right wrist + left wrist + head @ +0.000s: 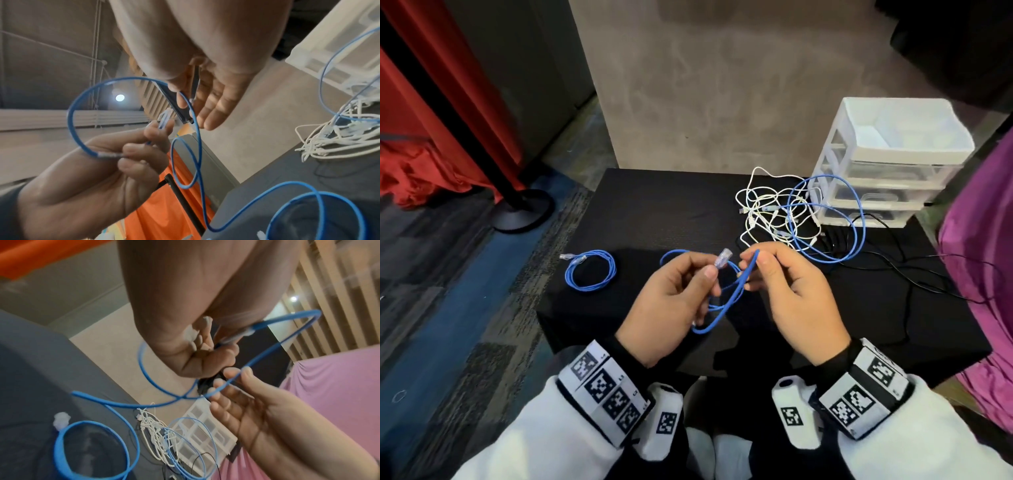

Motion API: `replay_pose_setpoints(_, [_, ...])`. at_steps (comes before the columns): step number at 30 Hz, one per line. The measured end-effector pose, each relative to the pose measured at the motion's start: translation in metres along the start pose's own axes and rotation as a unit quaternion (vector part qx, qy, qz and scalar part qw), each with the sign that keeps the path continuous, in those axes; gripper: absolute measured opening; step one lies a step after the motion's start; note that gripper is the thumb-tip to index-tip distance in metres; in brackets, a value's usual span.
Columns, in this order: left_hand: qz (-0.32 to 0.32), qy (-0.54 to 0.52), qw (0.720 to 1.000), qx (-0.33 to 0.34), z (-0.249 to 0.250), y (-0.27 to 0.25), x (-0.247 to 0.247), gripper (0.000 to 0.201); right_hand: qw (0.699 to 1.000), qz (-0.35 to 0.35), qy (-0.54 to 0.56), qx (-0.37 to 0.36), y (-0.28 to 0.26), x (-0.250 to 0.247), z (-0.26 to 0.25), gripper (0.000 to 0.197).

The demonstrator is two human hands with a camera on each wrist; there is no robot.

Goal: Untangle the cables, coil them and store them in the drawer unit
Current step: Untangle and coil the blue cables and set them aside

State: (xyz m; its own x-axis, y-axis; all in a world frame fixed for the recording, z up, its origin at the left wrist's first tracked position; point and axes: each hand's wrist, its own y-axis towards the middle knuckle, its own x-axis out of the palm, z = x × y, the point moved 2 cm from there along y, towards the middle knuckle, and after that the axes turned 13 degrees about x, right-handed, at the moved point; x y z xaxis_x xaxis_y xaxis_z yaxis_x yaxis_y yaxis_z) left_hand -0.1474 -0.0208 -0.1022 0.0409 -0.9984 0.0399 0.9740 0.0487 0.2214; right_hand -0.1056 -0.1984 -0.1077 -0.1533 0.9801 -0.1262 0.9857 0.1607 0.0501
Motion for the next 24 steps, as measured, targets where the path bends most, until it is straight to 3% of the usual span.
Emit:
replay_pose_setpoints(3, [-0.007,0.078,0.994,0.072,0.0,-0.001,0.007,0.013,0.999,0.002,0.037,0.015,-0.001,0.005,-0.001,0.021])
replay_pose_setpoints(7, [-0.056,0.22,0.956,0.186,0.001,0.0,0.005,0.013,0.998,0.007,0.06,0.017,0.002,0.008,0.0,0.02])
replay_pose_setpoints(12, [-0.098,0.269,0.949,0.13,-0.004,-0.002,0.003,0.006,0.994,0.024,0.099,0.025,0.003,0.007,-0.004,0.018])
replay_pose_setpoints(18, [-0.109,0.235,0.957,0.129,-0.001,0.002,0.001,0.004,0.995,-0.005,0.097,0.022,0.003,0.008,-0.004,0.018])
replay_pose_setpoints(20, [-0.078,0.181,0.974,0.11,-0.002,0.003,0.001,0.002,0.997,-0.013,0.077,0.005,0.001,0.005,-0.003,0.019])
replay_pose_setpoints(24, [0.075,0.088,0.987,0.108,0.0,0.015,-0.022,0.005,0.997,-0.011,0.071,0.008,0.003,-0.01,-0.003,0.02])
